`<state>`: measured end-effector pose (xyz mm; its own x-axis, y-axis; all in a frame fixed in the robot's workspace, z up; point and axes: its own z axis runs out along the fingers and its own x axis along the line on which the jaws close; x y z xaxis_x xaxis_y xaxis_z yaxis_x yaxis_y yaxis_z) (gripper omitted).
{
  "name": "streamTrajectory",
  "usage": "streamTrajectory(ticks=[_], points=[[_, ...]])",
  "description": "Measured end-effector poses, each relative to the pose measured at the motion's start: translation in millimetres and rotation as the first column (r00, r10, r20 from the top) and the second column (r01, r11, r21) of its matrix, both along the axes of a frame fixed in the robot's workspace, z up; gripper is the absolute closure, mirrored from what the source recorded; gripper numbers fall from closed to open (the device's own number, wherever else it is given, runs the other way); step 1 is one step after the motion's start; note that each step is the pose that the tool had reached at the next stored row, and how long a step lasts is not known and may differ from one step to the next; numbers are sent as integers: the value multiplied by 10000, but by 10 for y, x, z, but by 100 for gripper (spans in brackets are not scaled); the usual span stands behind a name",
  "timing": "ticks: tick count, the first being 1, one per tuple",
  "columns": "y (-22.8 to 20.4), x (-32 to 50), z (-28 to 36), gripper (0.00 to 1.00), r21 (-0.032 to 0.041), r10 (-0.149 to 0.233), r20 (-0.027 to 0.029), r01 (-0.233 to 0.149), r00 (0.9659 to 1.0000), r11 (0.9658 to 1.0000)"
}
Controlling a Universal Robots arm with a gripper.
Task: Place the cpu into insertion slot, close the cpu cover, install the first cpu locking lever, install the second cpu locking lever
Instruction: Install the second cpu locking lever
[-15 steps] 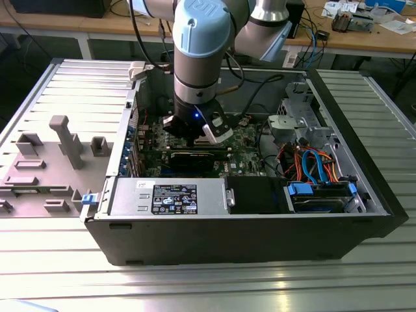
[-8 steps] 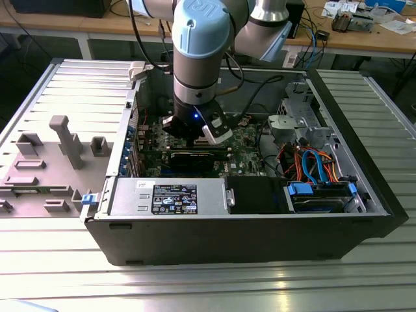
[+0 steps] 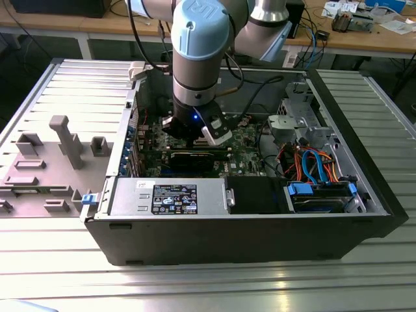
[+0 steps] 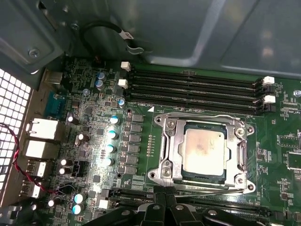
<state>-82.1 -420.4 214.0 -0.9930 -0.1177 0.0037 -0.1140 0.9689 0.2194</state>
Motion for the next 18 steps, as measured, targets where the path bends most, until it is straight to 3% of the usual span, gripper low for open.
streamTrajectory(ticks=[5, 10, 14, 18], points=[[0, -25, -42, 89, 126, -1, 1, 1, 10000, 9999], [0, -54, -52, 89, 135, -48, -1, 48, 10000, 9999], [11, -55, -81, 89, 268, -53, 1, 53, 10000, 9996], [10, -58, -86, 89, 317, -50, -1, 50, 10000, 9995]])
